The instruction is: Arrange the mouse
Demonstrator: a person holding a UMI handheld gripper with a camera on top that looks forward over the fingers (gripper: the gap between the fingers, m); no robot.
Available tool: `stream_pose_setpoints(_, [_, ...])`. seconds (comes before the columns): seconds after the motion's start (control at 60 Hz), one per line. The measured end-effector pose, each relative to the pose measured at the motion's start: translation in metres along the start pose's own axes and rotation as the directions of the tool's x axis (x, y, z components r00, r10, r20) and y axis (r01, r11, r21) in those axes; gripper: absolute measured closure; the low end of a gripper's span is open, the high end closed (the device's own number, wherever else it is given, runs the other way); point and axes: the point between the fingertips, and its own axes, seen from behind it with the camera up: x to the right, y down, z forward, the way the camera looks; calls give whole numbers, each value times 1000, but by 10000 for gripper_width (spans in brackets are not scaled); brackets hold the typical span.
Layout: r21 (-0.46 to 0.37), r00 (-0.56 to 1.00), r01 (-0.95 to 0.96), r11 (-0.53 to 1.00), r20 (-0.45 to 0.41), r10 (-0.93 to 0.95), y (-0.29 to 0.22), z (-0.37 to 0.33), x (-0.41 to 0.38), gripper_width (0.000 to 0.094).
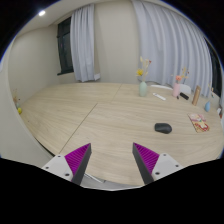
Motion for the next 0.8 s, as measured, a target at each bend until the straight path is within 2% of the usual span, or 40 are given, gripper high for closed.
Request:
stream_pose_setpoints(0.25, [5, 998, -11, 1000, -54, 11, 4, -4, 36, 83])
stream_pose_setpoints(0.8, [-7, 962, -77, 997, -264, 72, 49, -12, 196, 83])
